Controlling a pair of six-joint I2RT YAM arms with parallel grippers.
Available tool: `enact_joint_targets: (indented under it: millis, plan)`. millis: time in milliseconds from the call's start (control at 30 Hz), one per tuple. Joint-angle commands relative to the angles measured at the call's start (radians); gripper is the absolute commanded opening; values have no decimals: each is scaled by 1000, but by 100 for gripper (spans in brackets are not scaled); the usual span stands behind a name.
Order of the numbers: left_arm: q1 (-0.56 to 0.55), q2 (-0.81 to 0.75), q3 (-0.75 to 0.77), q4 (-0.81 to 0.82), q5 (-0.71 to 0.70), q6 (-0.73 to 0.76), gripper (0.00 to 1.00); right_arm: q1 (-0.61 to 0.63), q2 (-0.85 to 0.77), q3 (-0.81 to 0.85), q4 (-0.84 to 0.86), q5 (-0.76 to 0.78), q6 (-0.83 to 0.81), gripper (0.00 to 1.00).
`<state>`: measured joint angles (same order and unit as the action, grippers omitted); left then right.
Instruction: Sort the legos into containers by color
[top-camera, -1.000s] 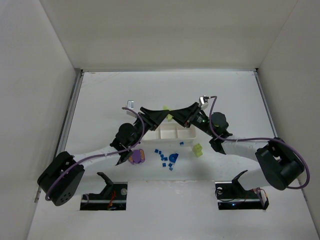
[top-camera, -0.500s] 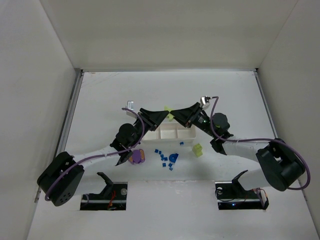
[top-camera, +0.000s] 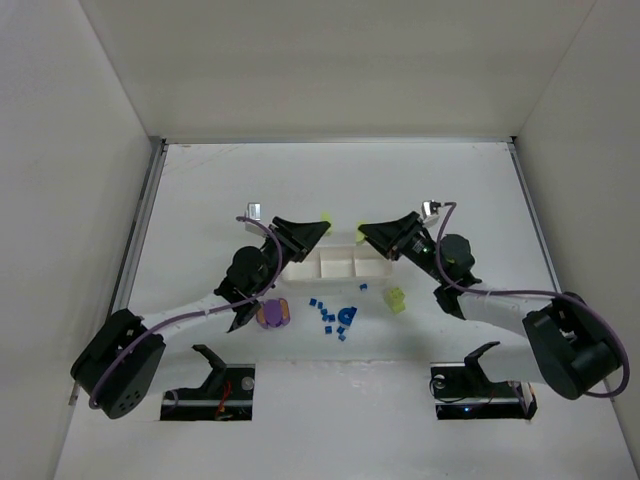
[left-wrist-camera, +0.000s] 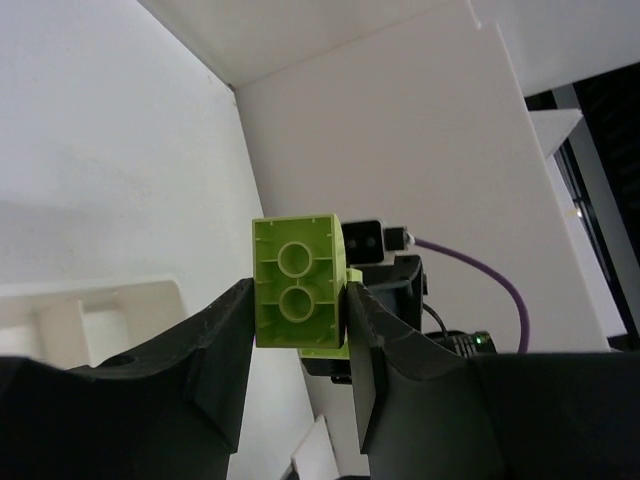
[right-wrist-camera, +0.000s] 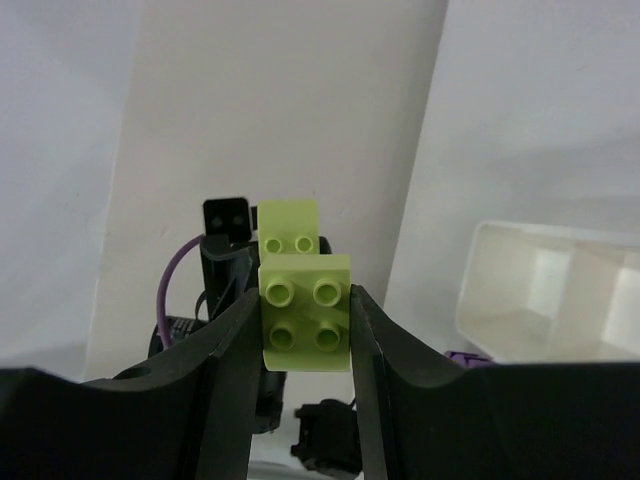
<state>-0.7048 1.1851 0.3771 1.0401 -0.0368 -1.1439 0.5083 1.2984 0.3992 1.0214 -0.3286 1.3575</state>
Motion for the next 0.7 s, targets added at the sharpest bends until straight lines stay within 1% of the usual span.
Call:
enact_joint_targets:
  millis: [0, 100, 167, 300, 367, 433, 467, 600, 667]
  plan:
    - [29, -59, -21, -8, -21, 47, 10, -24, -63, -37, -30, 20, -69, 27]
    - [23, -76, -26, -46, -35, 84, 10, -37, -99, -51, -125, 37, -144, 27]
    - [6, -81, -14, -81, -40, 119, 10, -46, -128, -42, -245, 75, -225, 28]
    - [-70, -78, 34, -176, -84, 216, 11, -40, -188, 25, -560, 268, -433, 28]
    - [-115, -76, 58, -228, -129, 275, 12, -2, -194, 72, -690, 399, -527, 29]
    - [-155, -70, 86, -279, -179, 332, 13, 31, -188, 96, -740, 477, -576, 29]
    - [-173, -64, 101, -302, -199, 355, 13, 38, -183, 107, -753, 493, -590, 29]
    - [-224, -36, 151, -357, -255, 418, 13, 58, -131, 145, -759, 490, -609, 33]
    - [-236, -28, 163, -364, -262, 431, 13, 71, -119, 158, -762, 503, -613, 39]
